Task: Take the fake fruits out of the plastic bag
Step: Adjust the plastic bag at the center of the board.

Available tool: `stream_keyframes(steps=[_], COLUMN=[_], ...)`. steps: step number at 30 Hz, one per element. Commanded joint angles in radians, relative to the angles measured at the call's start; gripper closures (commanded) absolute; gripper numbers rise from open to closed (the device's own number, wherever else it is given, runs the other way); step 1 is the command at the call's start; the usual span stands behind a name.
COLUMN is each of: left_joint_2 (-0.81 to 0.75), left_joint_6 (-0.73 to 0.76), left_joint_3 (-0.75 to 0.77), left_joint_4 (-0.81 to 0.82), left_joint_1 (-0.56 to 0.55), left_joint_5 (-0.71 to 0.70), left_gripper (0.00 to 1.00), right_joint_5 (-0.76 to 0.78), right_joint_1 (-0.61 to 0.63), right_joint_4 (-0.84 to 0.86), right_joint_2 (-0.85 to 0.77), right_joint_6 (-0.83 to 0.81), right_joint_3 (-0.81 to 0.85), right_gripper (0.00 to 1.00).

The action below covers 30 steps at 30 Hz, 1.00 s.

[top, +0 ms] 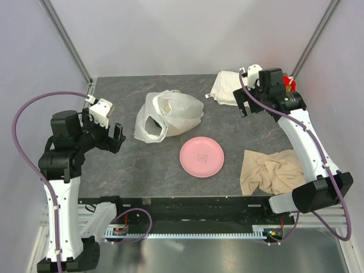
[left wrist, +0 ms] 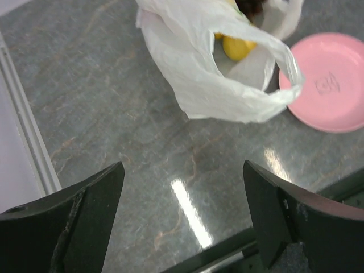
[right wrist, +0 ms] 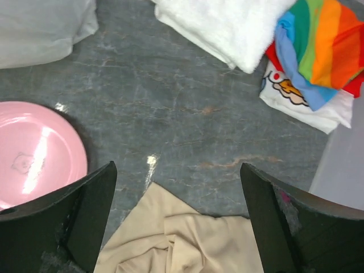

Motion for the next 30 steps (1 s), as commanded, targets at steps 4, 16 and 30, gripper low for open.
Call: stream_keyframes(steps=[4,16,30], left_joint_2=[0.170,0.119,0.030], left_joint_6=[0.289,0.320,0.452], left_joint_3=[0.285,0.117,-0.194], left_joint_4=[-0.365,-0.043,0.178], left_joint_1=[-0.002,-0.066,-0.452], left_joint_5=[0.160,0.201,-0.129], left_gripper=[0.30,0.10,0.25], right_joint_5=[-0.345,-0.511,-0.483], right_joint_1=[0.070,0.348,0.538], right_joint_4=[-0.080,0.066,0.142], right_joint_2=[-0.028,0.273,0.419], right_joint_6=[-0.067,0.346,0.405], right_joint_3=[0.184,0.537,0.554], right_gripper=[0.02,0.05,0.07])
